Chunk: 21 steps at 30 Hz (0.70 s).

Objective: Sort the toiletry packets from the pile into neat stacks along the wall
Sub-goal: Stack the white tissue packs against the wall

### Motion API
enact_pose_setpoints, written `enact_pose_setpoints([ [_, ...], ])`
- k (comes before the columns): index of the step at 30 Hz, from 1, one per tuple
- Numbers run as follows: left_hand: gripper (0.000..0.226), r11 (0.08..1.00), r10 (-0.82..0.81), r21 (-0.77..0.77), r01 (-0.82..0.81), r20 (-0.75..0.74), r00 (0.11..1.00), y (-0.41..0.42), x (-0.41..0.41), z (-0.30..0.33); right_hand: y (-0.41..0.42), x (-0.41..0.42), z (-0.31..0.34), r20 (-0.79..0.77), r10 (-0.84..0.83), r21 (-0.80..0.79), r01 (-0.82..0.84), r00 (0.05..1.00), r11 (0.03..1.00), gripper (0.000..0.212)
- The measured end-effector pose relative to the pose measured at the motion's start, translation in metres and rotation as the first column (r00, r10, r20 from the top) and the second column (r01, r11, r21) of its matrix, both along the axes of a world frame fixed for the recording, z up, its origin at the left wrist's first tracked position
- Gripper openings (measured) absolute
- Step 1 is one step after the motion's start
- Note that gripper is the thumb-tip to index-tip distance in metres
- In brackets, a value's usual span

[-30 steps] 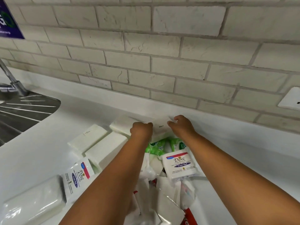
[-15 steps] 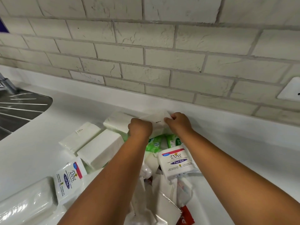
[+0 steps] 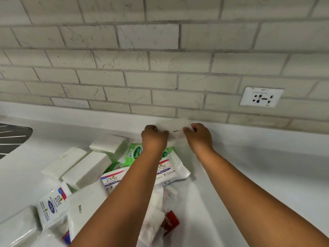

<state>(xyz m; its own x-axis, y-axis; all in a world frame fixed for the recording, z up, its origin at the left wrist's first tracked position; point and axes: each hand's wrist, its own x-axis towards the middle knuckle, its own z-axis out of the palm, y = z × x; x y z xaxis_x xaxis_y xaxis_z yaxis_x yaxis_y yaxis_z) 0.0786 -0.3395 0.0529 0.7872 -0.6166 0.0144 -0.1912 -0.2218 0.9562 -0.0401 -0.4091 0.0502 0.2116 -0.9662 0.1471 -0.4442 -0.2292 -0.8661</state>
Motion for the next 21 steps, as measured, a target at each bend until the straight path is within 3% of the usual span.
enact_pose_setpoints([
  [4,0.022,0.995,-0.093,-0.021,0.093,-0.013,0.996,-0.009,-0.044,0.008,-0.003,-0.051,0.006,0.033,-0.052,0.012,0.052,0.998,0.999,0.033],
  [11,0.016,0.964,-0.261,-0.080,0.254,-0.093,0.961,-0.031,-0.149,0.016,-0.009,-0.166,0.012,0.132,-0.165,0.012,0.165,0.977,0.986,0.031],
  [21,0.030,0.905,-0.419,-0.147,0.398,-0.163,0.893,-0.093,-0.332,0.013,-0.048,-0.360,0.013,0.223,-0.331,0.007,0.338,0.917,0.941,0.027],
])
